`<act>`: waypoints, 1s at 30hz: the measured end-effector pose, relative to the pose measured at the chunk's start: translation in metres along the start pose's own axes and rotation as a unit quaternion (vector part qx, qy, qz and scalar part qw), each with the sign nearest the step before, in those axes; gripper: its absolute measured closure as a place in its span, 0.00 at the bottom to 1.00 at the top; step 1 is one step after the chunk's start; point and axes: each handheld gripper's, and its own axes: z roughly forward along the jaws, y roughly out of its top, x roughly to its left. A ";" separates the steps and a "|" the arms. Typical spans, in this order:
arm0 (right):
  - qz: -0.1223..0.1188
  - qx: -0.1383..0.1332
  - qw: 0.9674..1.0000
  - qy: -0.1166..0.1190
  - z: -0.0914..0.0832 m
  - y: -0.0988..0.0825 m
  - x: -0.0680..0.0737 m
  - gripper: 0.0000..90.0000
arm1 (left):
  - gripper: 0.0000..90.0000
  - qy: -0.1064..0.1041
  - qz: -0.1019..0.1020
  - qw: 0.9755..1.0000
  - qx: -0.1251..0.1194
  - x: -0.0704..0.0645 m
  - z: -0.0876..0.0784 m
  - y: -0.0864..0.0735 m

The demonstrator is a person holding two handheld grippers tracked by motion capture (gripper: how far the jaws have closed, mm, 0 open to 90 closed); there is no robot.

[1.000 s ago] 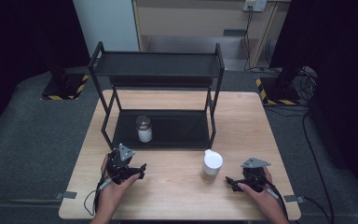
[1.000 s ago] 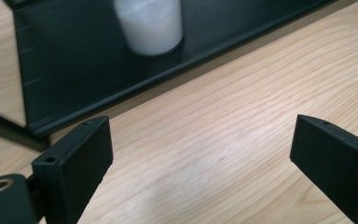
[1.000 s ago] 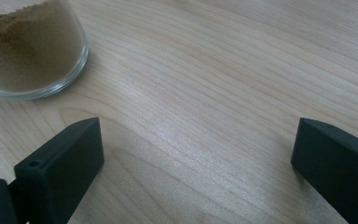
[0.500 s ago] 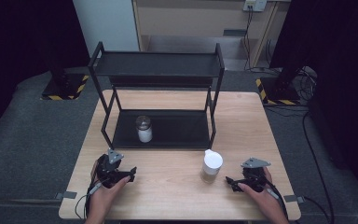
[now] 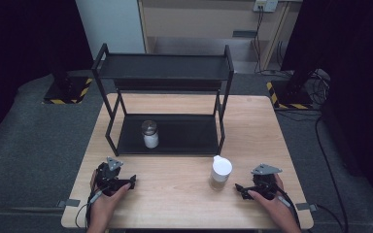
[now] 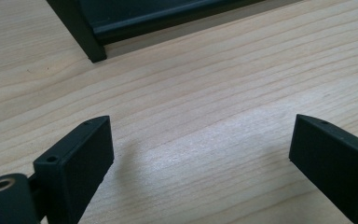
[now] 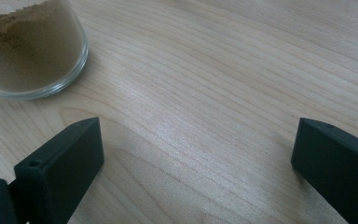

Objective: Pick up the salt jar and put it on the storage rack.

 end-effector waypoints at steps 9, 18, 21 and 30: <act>0.001 0.000 1.000 -0.003 0.000 0.000 0.002 0.03 | 0.03 -0.001 -0.010 1.000 -0.011 0.009 0.010 -0.003; 0.005 0.000 1.000 -0.011 -0.002 -0.001 0.005 0.04 | 0.00 -0.007 -0.019 1.000 -0.018 0.012 0.014 -0.006; 0.005 -0.002 1.000 -0.011 -0.004 -0.003 0.005 0.05 | 0.00 -0.006 -0.020 1.000 -0.018 0.012 0.014 -0.006; 0.003 0.003 1.000 -0.007 -0.004 -0.003 0.005 0.02 | 0.00 -0.005 -0.020 1.000 -0.019 0.011 0.013 -0.006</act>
